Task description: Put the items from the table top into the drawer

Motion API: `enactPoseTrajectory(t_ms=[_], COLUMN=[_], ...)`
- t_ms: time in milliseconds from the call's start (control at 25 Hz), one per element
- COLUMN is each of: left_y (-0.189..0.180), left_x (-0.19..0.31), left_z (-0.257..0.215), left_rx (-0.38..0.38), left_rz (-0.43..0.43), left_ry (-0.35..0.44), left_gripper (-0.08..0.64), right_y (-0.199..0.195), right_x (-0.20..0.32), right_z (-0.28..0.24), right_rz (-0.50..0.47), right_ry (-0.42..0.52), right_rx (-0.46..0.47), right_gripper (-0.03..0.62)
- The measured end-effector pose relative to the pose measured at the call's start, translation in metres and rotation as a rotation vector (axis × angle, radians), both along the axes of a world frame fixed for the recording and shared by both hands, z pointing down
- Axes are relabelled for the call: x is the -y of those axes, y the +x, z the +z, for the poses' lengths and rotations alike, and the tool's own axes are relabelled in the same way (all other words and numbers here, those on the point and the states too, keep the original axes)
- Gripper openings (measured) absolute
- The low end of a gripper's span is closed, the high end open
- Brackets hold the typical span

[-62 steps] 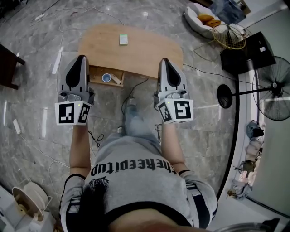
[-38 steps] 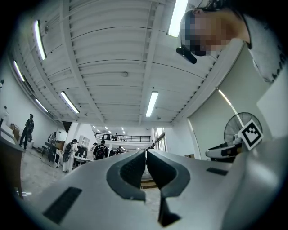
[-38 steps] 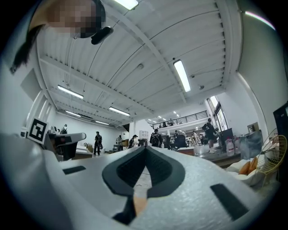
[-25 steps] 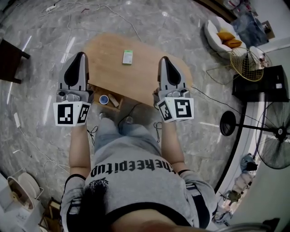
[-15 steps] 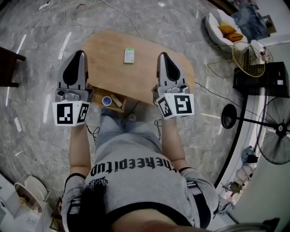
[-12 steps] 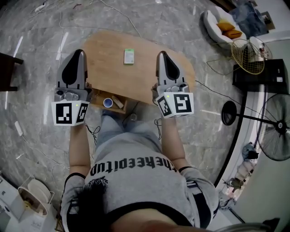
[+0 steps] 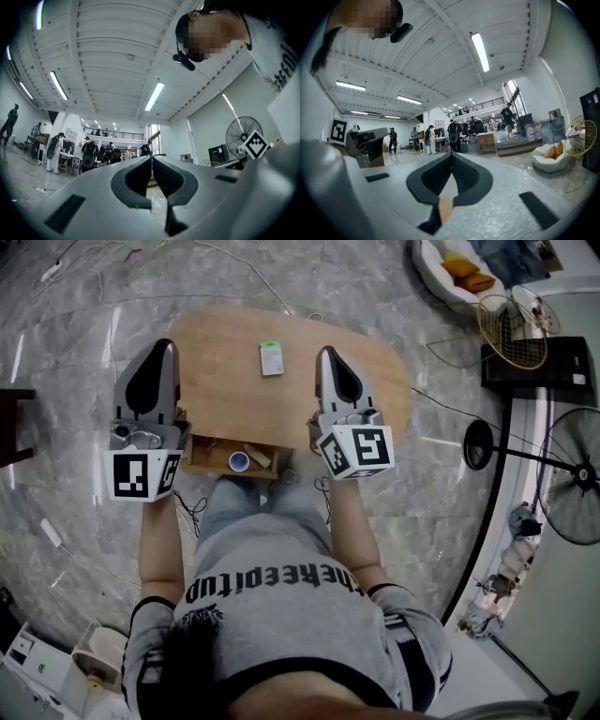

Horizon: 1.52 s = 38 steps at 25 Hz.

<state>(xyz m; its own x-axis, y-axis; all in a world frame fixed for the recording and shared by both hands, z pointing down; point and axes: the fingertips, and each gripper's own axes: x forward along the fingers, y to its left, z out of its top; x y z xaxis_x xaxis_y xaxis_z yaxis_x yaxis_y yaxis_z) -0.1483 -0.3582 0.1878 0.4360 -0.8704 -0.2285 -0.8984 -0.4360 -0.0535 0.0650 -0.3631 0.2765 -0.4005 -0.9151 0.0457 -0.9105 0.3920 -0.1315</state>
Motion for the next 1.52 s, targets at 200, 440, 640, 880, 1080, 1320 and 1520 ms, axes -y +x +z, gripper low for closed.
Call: enactPoseTrajectory(t_ms=[200,440,640,880,1080,1320,1520], left_y=[-0.010,0.000,0.004,0.004,0.008,-0.001,-0.001], left_x=[0.029,0.057,0.083,0.105,0.124,0.118,0.123], left_z=[0.028,0.059,0.092,0.128,0.162,0.216,0.240], left_rx=[-0.001,0.001,-0.002,0.006,0.002,0.025,0.028], left_rz=[0.079,0.163,0.202,0.227,0.239,0.270,0.288], left_ry=[-0.037,-0.070,-0.104,-0.133,-0.160,-0.226,-0.248], left_gripper=[0.015,0.015,0.015,0.015,0.015,0.015,0.015], right_y=[-0.019,-0.023,-0.025,-0.024,-0.017,-0.026,-0.019], right_x=[0.013,0.031,0.050,0.065,0.084,0.097,0.104], right_z=[0.048,0.118,0.189,0.277,0.347,0.419,0.474], right_rz=[0.044,0.072,0.078,0.081,0.087,0.063,0.094], right_ry=[-0.102,-0.255,-0.393,-0.556,-0.679,-0.800,-0.903], right_rx=[0.007,0.004,0.006,-0.027,-0.051,-0.100,-0.138], right_gripper=[-0.005,0.014,0.044,0.106,0.192,0.262,0.299])
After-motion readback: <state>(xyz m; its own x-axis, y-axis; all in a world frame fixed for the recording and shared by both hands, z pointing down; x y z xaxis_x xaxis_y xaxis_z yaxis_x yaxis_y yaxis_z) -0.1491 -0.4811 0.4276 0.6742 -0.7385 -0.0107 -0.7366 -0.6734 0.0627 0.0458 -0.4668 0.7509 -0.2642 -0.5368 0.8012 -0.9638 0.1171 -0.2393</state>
